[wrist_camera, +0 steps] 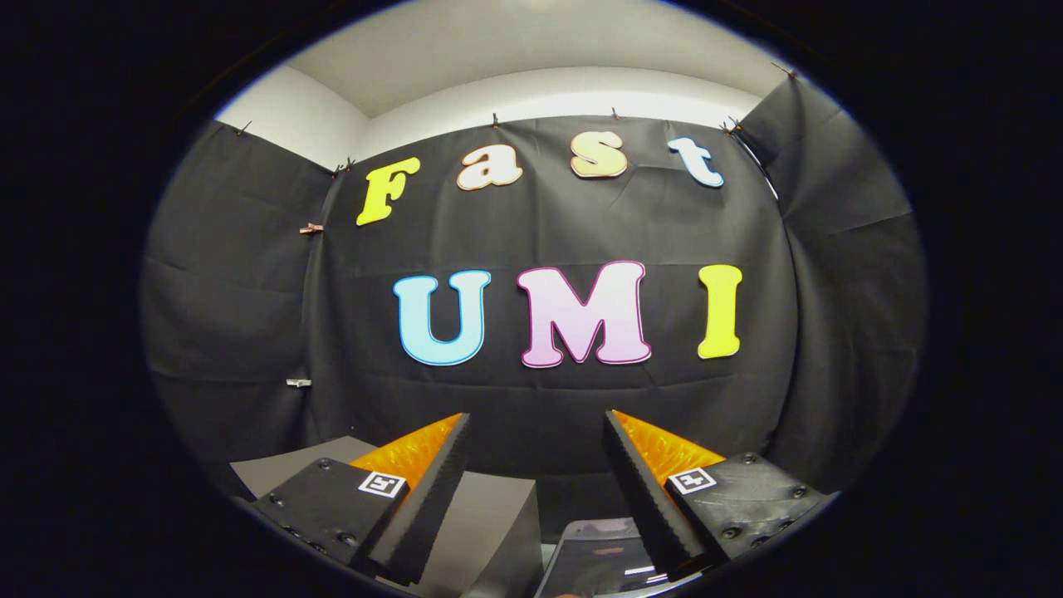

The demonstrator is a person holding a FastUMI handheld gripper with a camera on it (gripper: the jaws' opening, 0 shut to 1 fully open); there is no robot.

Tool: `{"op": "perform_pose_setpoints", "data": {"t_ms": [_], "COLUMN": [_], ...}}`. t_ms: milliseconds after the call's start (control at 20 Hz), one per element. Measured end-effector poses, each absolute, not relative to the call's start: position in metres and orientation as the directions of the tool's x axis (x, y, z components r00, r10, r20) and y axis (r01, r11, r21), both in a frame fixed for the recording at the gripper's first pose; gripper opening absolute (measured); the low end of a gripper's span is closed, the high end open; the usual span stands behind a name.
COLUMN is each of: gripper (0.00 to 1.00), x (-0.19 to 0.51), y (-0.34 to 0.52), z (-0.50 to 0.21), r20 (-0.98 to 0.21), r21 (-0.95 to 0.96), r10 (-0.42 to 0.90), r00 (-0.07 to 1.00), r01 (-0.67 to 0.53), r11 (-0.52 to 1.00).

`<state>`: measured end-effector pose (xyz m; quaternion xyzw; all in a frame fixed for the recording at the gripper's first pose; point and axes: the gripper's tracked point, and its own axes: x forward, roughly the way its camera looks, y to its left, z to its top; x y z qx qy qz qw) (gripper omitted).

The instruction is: Put the clothes into the washing machine and then close the washing machine lid.

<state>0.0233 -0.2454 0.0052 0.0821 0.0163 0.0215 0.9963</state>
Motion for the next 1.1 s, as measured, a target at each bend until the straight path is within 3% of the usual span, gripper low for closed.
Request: {"op": "perform_pose_setpoints", "data": {"t_ms": [1100], "gripper": [0.99], "x": [0.02], "y": [-0.268], "z": [0.003], "r20": [-0.045], "r21": [0.14], "r10": [0.035], "r00": [0.998], "r01": [-0.029], "r11": [0.99]}}
